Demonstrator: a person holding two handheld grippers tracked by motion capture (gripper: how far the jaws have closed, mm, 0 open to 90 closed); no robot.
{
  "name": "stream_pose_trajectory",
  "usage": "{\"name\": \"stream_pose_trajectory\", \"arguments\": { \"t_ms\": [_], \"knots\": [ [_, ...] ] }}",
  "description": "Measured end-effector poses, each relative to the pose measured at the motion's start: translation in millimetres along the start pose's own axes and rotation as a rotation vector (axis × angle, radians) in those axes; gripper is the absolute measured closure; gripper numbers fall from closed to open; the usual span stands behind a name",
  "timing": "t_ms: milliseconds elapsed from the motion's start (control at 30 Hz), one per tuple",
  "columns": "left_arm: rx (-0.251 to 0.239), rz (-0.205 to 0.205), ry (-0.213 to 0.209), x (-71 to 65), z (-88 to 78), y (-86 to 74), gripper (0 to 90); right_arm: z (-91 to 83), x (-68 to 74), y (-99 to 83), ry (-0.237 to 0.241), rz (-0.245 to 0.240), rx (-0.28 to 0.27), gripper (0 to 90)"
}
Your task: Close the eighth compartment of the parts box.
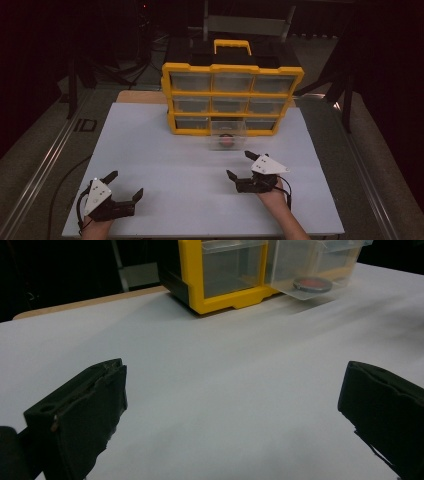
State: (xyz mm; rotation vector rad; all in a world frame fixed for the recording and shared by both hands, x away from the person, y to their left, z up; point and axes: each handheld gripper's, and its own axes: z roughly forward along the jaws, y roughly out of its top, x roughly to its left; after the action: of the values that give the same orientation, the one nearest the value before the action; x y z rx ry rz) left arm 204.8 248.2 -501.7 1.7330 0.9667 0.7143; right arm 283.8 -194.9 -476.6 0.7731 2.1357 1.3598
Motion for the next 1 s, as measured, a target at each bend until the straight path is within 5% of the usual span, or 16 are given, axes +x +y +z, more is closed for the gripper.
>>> {"name": "stream_pose_trajectory", "arguments": {
  "t_ms": [500, 1000],
  "knots": [
    [0.001, -0.001, -0.004, 1.3, -0.2, -0.6, 0.2, 30.8, -12.8, -9.7, -0.037, 0.074, 0.067, 11.0],
    [0.003, 0.001, -0.004, 1.5, 0.1, -1.0, 0.2, 40.4, -20.6, -9.9, -0.104, 0.099, 0.064, 48.3]
  ]
}}
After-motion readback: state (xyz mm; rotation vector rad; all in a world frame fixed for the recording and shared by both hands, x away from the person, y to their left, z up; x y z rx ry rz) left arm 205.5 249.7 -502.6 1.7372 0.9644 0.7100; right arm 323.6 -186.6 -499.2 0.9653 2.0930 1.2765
